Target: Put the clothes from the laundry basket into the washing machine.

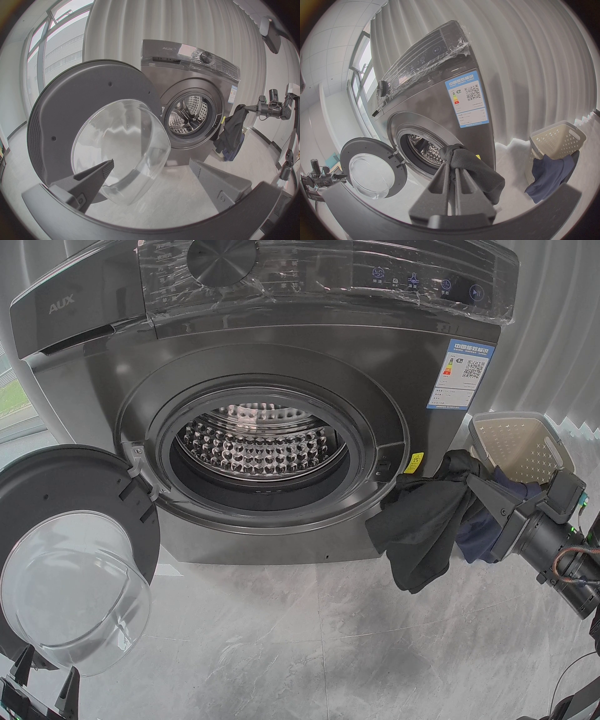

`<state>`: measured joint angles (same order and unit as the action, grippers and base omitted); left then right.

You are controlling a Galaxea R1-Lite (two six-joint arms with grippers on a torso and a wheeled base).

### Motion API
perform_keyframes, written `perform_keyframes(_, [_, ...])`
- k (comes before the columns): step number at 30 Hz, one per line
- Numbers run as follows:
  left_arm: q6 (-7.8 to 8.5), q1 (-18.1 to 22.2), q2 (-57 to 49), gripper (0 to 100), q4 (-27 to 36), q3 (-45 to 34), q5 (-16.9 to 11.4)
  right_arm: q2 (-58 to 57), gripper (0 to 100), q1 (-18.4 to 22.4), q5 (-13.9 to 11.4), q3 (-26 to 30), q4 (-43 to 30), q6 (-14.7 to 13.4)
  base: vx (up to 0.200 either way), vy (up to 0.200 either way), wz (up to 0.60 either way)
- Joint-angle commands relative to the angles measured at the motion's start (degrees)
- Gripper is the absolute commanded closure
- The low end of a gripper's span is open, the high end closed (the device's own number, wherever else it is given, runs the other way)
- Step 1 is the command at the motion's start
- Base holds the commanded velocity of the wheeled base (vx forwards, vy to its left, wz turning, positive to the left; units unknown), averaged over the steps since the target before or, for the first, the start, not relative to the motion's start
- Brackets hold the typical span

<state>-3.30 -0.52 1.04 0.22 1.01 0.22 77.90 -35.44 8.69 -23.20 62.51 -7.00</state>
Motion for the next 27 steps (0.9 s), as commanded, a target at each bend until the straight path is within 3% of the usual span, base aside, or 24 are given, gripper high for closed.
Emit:
perform_keyframes(1, [0.05,0.0,-0.9,0,0.0,-0.9,0.0,0.0,100,0.2,0.0,0.4,0.0,0.1,0.000,0.000,0.00])
perform_keyframes(11, [0.40,0.1,-0.9,0,0.0,-0.9,0.0,0.1,100,-1.2,0.0,0.4,-0.1,-0.7,0.000,0.180,0.00])
perform_keyframes(19, [1.81,0.3,-1.0,0,-0.1,-1.0,0.0,3.7,100,-4.8,0.1,-2.1,0.8,-0.8,0.000,0.000,0.00])
perform_keyframes(20, [2.95,0.3,-1.0,0,0.0,-1.0,-0.1,4.5,100,-5.3,0.1,-3.3,0.9,-1.4,0.000,0.000,0.00])
perform_keyframes(27, [2.86,0.5,-0.9,0,-0.2,-1.0,-0.2,7.4,100,-5.7,0.1,-5.7,1.0,-2.1,0.000,0.000,0.00])
